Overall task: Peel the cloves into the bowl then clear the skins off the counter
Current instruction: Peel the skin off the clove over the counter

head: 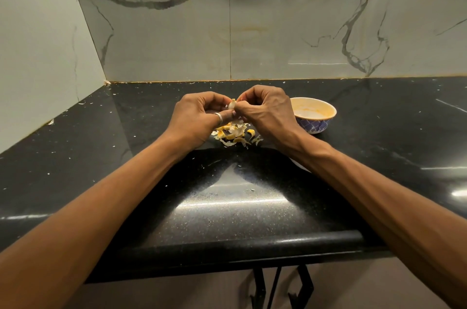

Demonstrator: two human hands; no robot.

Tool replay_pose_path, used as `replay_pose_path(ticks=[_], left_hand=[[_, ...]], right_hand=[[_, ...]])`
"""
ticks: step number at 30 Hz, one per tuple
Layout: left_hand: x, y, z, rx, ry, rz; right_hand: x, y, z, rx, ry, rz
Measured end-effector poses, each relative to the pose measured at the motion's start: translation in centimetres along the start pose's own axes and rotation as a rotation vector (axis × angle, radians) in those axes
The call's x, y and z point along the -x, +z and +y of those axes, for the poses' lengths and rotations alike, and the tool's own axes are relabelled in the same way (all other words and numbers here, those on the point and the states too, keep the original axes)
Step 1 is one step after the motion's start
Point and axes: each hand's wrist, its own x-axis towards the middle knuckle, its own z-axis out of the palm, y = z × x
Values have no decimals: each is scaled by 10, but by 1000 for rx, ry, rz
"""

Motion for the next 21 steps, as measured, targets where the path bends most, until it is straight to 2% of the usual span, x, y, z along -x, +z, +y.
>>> replay_pose_path(ticks=[3,9,15,19,21], left_hand=[[-1,1,0,60,-3,13],[-2,0,0,143,-32,28],[-3,-2,-2,155,-32,35],[-4,1,3,346,-105,61],[-5,0,4,436,-154,108]], right_hand=[[-2,-1,1,-88,65,24],[-3,-3,-4,-426,223,-15],[-2,-5,-5,-554,263,-96],[-4,-7,-9,-744,369,-63],[-4,-6,-9,-763,370,-63]])
